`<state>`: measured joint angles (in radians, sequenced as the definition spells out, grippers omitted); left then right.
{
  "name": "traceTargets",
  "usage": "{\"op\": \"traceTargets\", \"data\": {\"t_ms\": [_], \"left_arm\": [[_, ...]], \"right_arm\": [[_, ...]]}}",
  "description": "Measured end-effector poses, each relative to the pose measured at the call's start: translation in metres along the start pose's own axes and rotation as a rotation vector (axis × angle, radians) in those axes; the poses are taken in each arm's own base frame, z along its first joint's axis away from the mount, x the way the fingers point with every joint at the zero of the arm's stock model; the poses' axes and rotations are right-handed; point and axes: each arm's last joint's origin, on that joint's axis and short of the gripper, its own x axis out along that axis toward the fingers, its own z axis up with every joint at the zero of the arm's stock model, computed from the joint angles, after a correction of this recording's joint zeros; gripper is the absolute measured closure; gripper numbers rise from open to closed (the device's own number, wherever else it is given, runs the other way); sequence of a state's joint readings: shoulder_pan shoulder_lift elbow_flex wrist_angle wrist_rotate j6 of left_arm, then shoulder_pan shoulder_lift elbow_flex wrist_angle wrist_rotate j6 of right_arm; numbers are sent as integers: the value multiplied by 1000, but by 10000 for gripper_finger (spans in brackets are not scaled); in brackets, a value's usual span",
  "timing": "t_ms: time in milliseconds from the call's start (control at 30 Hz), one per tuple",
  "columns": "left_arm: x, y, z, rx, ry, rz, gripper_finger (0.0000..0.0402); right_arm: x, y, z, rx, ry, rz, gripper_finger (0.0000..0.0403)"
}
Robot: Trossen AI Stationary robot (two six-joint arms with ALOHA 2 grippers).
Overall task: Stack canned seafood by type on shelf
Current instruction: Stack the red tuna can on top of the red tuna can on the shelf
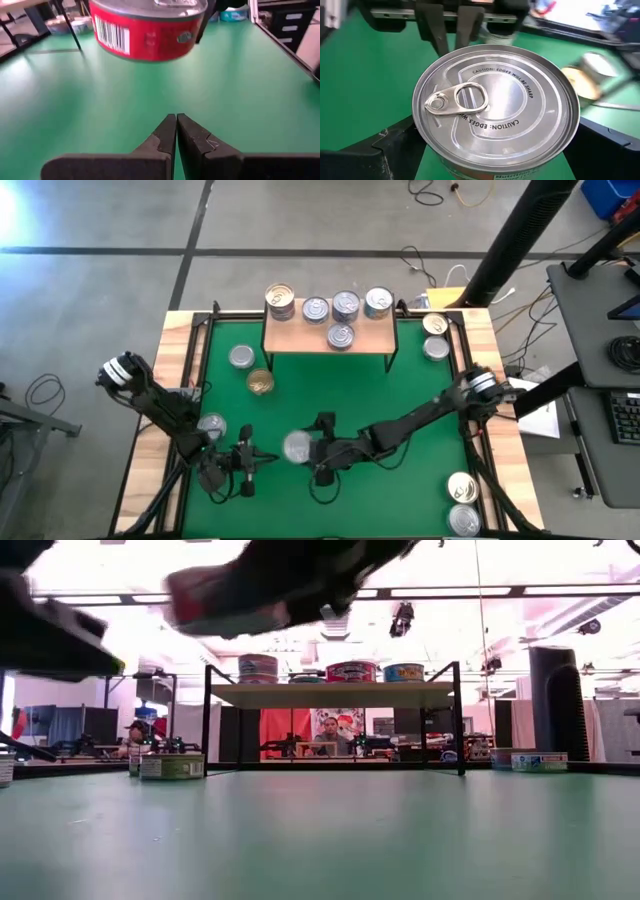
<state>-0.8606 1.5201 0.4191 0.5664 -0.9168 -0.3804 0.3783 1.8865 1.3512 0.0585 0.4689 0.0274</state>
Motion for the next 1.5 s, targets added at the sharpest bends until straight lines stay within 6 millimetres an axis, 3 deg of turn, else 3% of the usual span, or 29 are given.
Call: {"op": "traceTargets", "data": {"t_ms": [200, 300, 500, 767, 900, 1200, 1367, 1500], "left_arm": [[32, 22, 15, 21, 49, -144, 401], [50, 33, 16, 48, 72, -218, 401], [70, 58, 24, 125, 47, -154, 401], [72, 92, 52, 249, -57, -40, 401], [69, 123, 72, 278, -34, -15, 401], [60, 200, 139, 303, -51, 92, 401], [56, 224, 166, 348, -27, 166, 401], [54, 243, 178, 396, -74, 121, 401]], "right_arm": [[-39, -22, 7, 3, 41, -182, 24], [-50, -37, 5, 21, 54, -312, 24], [-69, -80, 3, 150, 20, -399, 24], [-92, -152, 0, 297, -57, -481, 24], [-96, -174, -2, 282, -52, -496, 24], [-88, -232, -5, 330, -49, -412, 24], [-89, -251, -10, 352, -44, -433, 24], [-87, -258, -15, 347, -32, -393, 25]]}}
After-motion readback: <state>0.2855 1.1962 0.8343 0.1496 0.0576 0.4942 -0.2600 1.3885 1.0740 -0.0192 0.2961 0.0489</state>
